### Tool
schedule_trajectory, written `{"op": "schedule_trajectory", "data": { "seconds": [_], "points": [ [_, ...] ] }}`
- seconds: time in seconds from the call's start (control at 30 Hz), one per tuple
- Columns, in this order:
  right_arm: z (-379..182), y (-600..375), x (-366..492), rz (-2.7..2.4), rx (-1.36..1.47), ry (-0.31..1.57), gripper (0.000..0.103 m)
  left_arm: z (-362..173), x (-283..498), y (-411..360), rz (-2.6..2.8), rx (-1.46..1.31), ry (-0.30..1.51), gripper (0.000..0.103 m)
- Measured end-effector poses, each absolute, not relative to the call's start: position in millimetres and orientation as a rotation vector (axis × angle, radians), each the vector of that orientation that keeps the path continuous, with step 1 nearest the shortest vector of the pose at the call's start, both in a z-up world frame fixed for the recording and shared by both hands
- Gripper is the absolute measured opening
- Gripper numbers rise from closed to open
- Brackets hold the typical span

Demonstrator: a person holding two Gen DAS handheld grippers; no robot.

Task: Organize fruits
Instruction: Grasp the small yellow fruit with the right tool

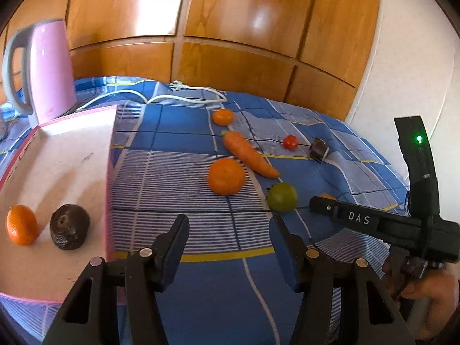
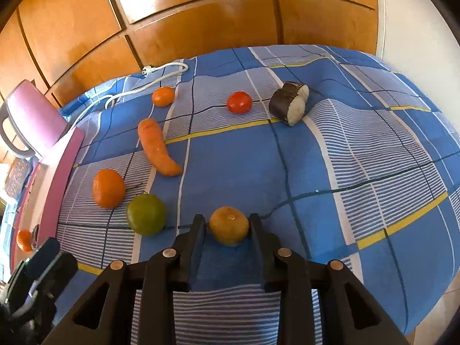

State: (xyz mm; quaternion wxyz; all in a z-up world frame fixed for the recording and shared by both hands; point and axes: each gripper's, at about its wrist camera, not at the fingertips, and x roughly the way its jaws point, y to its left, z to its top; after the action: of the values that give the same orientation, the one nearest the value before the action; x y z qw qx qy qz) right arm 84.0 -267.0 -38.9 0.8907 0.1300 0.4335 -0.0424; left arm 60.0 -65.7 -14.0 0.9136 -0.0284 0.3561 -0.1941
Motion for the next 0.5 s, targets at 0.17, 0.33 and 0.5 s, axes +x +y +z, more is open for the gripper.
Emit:
{"op": "schedule_trajectory", "data": {
  "seconds": [0.17, 0.33, 0.5],
  "points": [
    [-38.0, -270.7, 84.4, -0.091, 0.294, 0.888, 0.028, -16.7, 68.2, -76.5, -0.425, -0.055, 0.748, 0.059],
    [-37.6, -276.8, 85.2, -0.106, 0.319, 0.875, 0.027, -18.9, 77.8, -97.3, -0.453, -0.009, 0.753, 0.059],
    [-37.9, -280.8, 86.2, -0.105, 0.341, 0.871, 0.027, -17.1, 87.9, -120.9, -0.483, 0.035, 0.743, 0.059]
  ]
}}
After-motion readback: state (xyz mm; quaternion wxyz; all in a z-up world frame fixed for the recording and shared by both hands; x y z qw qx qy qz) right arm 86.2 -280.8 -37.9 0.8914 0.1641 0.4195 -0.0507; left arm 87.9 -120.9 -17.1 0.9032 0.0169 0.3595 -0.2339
